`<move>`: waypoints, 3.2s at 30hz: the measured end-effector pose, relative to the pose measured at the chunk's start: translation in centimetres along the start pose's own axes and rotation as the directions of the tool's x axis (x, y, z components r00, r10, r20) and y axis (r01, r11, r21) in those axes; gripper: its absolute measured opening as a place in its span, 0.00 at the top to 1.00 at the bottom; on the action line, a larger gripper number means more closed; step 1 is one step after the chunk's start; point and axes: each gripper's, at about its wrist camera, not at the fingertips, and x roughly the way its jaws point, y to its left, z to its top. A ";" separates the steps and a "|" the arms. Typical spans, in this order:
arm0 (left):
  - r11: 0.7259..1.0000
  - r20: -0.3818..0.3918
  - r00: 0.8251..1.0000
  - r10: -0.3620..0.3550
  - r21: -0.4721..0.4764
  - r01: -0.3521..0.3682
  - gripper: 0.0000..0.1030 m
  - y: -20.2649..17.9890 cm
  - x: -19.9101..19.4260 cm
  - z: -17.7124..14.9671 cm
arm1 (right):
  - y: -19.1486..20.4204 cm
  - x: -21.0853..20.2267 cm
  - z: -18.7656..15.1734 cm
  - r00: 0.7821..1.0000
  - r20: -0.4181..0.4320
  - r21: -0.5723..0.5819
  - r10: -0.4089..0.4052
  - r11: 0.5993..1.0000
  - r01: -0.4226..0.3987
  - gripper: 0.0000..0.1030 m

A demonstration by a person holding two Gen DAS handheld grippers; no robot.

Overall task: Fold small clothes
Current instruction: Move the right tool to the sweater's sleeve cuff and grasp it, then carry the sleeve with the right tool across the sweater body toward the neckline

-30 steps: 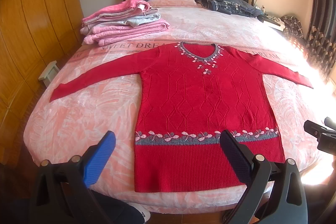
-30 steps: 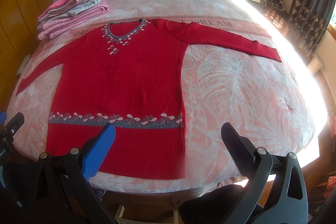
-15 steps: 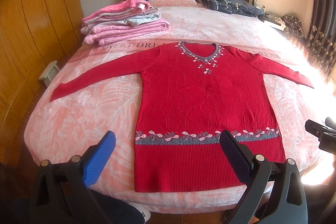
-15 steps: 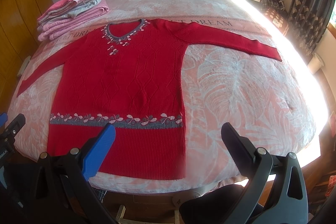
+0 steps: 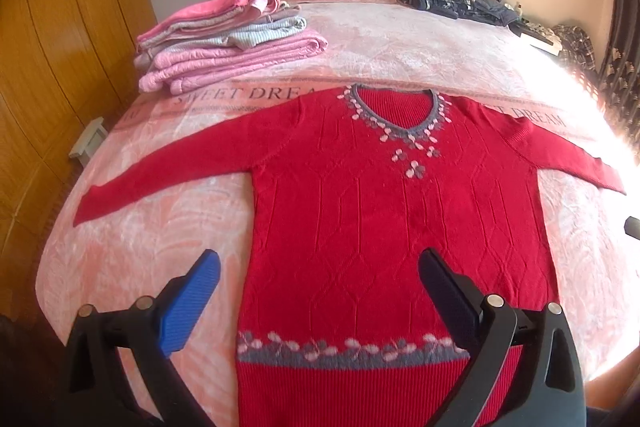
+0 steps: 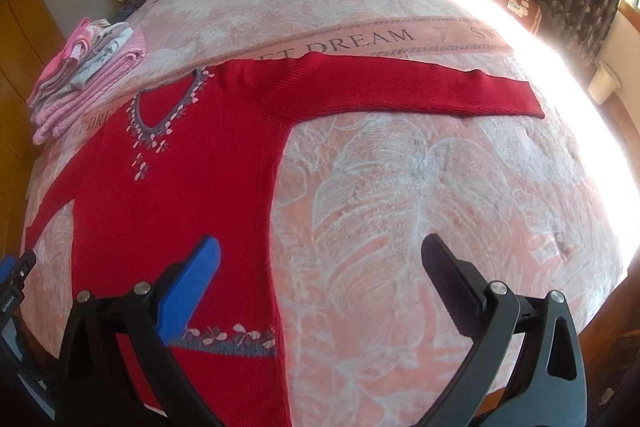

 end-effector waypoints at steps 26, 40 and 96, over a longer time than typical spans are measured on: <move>0.995 -0.094 0.996 0.012 -0.093 -0.020 0.04 -9.1 17.1 9.7 | -35.8 15.2 12.5 0.999 -0.028 0.540 0.031 0.842 -0.011 0.14; 0.999 -0.084 0.996 0.010 -0.046 -0.014 0.04 -11.1 16.8 9.8 | -36.3 13.9 12.5 0.998 0.064 0.506 0.002 0.862 -0.034 0.95; 0.952 -0.242 0.925 -0.295 -0.162 0.261 0.04 -6.8 22.3 10.0 | 8.1 17.4 15.0 0.860 -0.127 0.021 0.495 0.868 -0.496 0.75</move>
